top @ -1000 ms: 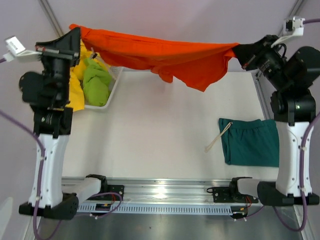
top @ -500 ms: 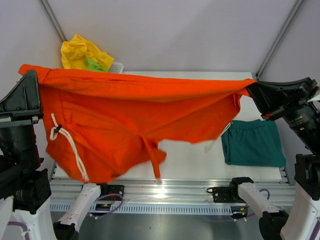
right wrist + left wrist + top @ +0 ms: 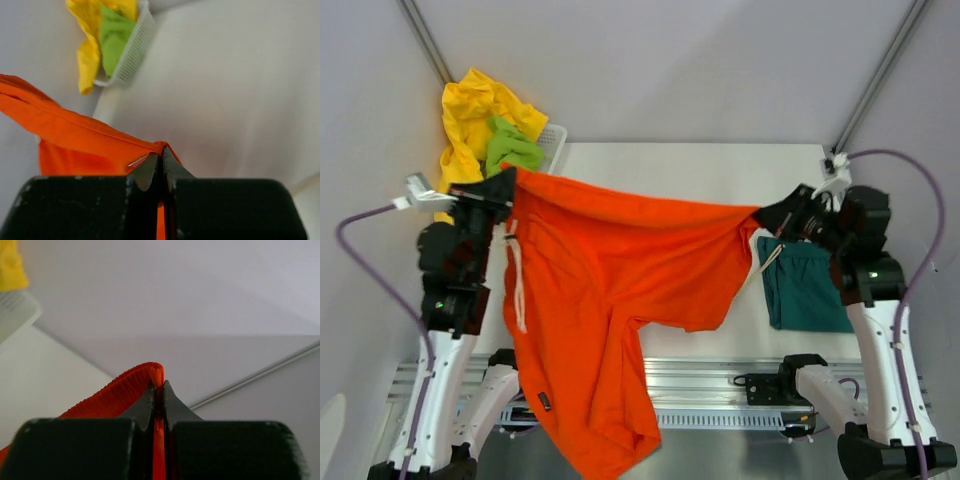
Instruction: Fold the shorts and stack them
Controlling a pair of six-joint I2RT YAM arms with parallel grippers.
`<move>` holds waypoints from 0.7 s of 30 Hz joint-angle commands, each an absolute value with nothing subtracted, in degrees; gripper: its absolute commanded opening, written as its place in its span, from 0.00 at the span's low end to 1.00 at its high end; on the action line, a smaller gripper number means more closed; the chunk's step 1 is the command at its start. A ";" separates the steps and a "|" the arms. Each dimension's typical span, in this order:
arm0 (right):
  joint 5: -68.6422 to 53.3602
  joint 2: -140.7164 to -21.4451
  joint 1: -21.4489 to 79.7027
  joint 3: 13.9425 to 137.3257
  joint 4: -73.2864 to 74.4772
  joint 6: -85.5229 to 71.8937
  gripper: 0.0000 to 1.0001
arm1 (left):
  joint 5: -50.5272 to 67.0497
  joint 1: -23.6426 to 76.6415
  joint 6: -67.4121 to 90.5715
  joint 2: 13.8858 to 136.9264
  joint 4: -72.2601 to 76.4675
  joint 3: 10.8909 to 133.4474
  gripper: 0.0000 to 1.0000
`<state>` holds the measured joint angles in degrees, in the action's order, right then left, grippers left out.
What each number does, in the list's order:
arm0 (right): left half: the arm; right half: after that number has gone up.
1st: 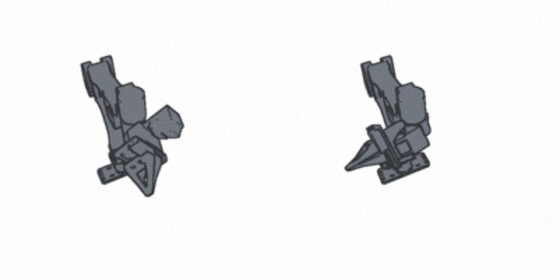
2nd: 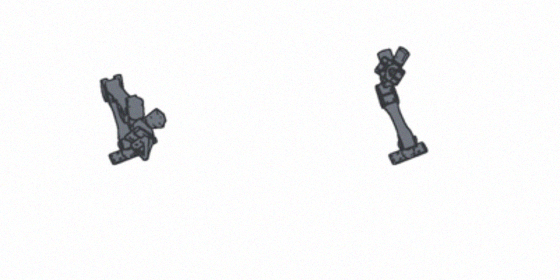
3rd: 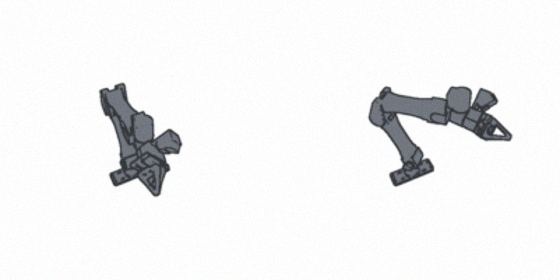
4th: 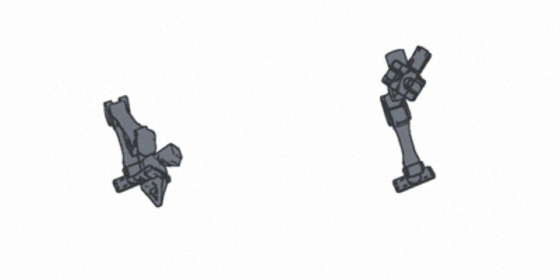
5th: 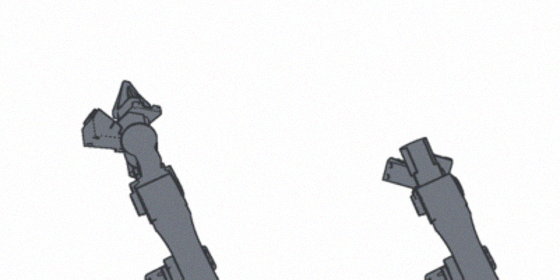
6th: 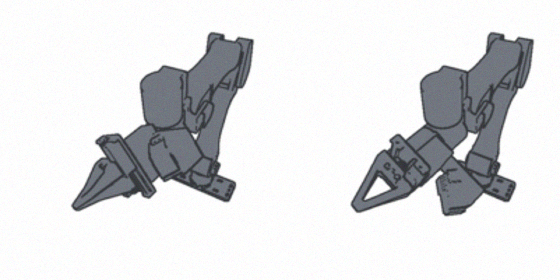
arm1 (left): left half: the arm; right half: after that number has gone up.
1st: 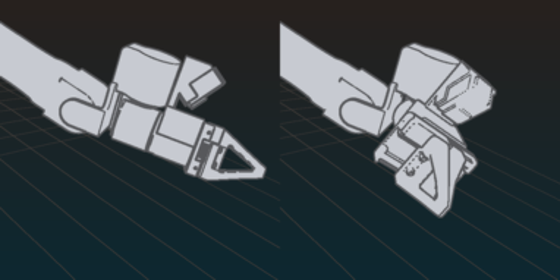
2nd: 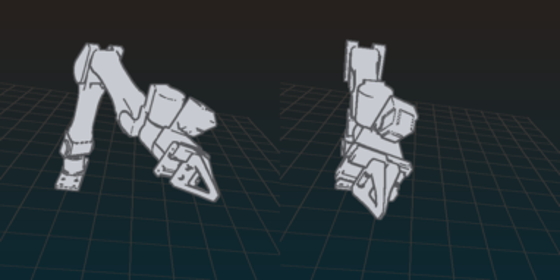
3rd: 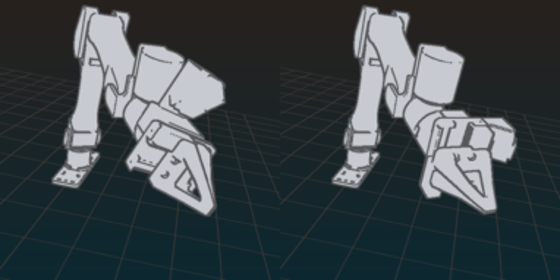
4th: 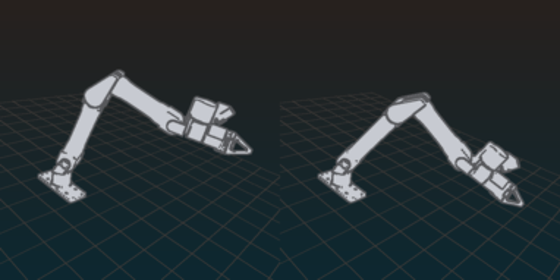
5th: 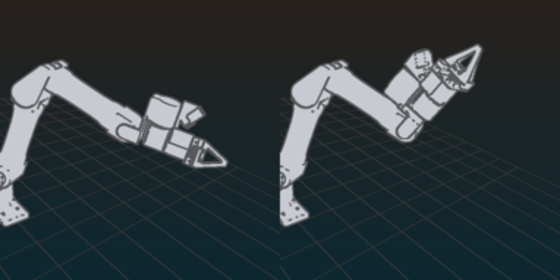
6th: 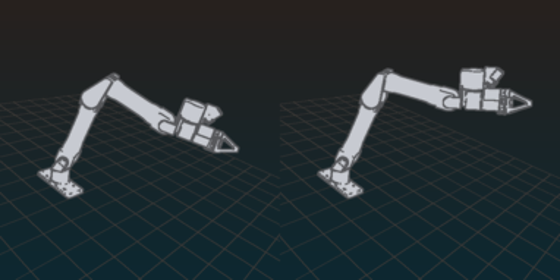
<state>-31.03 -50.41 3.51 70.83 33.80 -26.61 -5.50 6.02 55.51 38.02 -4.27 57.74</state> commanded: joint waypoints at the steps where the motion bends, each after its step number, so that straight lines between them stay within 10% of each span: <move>1: -28.66 -45.10 3.43 58.16 25.87 -29.52 0.00 | -5.63 5.80 56.77 35.51 2.45 45.34 0.00; 9: -18.73 -47.62 4.13 43.95 16.45 -31.11 0.00 | -8.00 7.91 57.66 45.77 20.71 27.16 0.00; 21: -10.55 -69.23 2.56 50.34 6.25 -28.57 0.00 | -9.40 11.78 53.62 86.55 35.68 49.26 0.00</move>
<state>-13.91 -63.77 3.84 44.64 12.93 -30.44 -7.44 11.51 55.44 81.93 27.09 41.06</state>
